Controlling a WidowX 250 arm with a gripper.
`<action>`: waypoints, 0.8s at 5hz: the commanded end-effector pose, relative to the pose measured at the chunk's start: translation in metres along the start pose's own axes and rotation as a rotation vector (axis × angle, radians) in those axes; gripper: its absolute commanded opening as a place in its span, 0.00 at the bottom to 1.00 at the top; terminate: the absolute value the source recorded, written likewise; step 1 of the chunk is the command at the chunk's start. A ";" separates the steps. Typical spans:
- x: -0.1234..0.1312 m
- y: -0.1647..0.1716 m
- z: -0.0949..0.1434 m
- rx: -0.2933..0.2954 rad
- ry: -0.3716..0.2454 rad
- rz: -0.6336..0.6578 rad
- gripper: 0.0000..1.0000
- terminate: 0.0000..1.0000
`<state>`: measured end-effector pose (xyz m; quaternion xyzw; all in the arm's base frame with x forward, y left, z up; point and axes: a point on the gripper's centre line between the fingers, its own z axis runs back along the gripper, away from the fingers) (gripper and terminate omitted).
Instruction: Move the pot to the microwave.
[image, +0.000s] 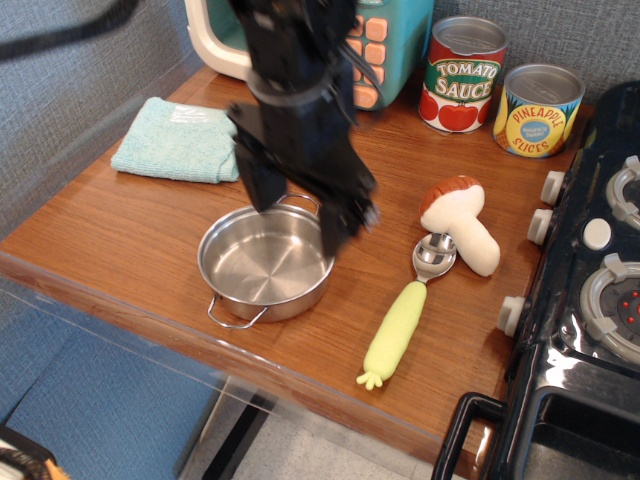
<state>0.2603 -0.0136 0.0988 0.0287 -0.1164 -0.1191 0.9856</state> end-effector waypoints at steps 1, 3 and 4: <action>-0.015 -0.007 -0.033 0.015 0.048 -0.016 1.00 0.00; -0.012 0.005 -0.067 0.060 0.087 0.016 1.00 0.00; -0.015 0.010 -0.081 0.080 0.114 0.016 0.00 0.00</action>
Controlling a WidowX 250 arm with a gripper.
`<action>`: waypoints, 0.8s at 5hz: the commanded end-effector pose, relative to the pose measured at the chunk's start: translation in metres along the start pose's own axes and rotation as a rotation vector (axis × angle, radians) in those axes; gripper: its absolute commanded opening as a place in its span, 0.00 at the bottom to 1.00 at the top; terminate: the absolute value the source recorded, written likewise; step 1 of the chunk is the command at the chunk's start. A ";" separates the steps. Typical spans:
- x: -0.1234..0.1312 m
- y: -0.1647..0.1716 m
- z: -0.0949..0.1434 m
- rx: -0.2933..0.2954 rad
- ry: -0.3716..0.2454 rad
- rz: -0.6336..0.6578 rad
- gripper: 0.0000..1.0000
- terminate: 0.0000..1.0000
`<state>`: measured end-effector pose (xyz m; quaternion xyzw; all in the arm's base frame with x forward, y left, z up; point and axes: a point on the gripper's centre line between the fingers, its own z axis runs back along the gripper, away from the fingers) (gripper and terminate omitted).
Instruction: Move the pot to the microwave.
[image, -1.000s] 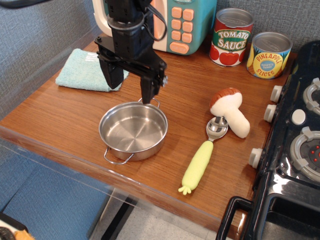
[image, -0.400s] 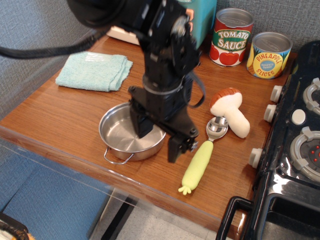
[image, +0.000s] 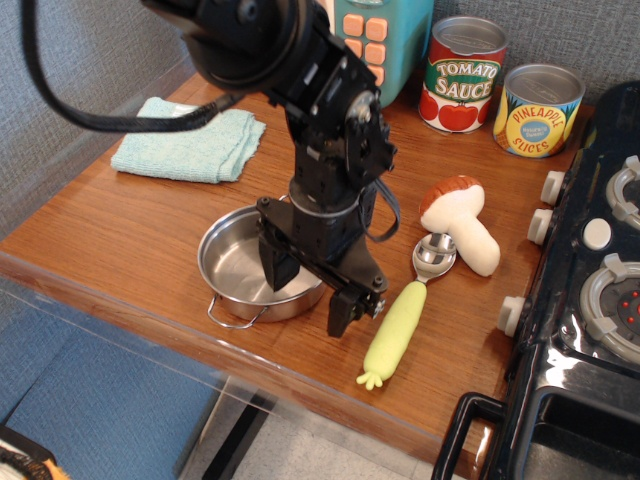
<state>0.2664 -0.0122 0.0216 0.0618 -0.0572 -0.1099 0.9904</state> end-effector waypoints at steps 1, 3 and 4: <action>-0.002 0.013 -0.005 0.021 -0.015 0.010 0.00 0.00; 0.001 0.030 0.022 0.030 -0.051 0.015 0.00 0.00; 0.016 0.046 0.053 0.022 -0.106 0.013 0.00 0.00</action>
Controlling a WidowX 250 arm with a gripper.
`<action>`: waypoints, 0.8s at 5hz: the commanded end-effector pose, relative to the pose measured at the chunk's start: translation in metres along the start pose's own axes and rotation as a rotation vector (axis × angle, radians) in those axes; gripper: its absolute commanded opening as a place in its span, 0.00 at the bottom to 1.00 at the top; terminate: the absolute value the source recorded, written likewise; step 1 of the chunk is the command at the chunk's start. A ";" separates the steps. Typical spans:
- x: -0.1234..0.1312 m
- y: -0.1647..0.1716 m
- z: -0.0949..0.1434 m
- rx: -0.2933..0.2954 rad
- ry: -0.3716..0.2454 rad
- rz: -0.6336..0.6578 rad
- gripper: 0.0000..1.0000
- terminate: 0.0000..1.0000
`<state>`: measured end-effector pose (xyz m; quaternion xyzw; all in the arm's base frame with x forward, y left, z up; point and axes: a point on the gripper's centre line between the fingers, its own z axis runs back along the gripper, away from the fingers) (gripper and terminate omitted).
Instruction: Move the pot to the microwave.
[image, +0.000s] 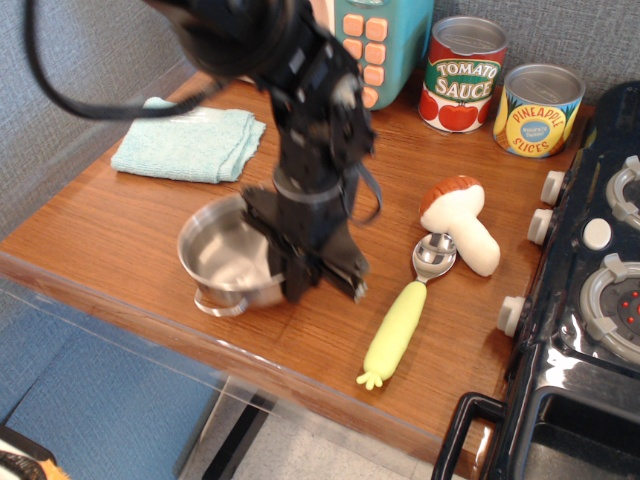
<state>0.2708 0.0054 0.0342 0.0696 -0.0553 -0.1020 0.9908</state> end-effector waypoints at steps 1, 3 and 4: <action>0.042 0.041 0.063 -0.025 -0.170 0.015 0.00 0.00; 0.111 0.064 0.020 -0.042 -0.107 0.083 0.00 0.00; 0.125 0.064 -0.004 -0.033 -0.062 0.080 0.00 0.00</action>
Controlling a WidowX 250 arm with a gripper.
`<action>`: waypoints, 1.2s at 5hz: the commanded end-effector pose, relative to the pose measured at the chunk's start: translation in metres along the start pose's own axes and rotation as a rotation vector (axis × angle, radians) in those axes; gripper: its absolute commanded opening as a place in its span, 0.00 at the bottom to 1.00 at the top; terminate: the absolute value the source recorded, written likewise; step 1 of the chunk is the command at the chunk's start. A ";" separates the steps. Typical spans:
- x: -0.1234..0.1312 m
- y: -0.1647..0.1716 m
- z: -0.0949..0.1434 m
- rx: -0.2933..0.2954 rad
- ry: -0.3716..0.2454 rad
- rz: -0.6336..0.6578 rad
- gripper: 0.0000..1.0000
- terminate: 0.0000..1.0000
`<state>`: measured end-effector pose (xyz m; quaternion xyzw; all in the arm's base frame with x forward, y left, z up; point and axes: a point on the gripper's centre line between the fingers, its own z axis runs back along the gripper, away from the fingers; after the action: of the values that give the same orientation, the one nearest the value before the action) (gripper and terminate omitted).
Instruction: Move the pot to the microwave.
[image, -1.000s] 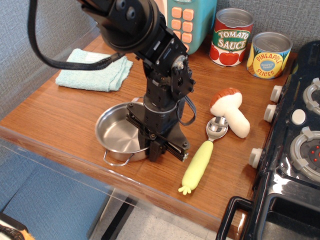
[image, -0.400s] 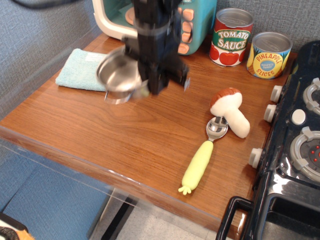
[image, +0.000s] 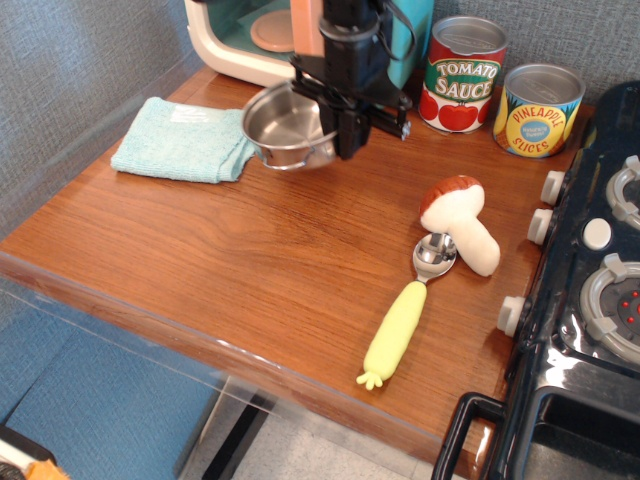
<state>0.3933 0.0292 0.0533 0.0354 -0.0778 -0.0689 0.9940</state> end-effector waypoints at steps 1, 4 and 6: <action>0.006 0.007 -0.014 0.027 0.005 -0.011 0.00 0.00; 0.009 -0.001 0.016 -0.010 -0.035 0.039 1.00 0.00; -0.002 0.001 0.052 0.005 -0.053 0.158 1.00 0.00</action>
<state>0.3927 0.0173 0.0810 0.0273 -0.0727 0.0073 0.9970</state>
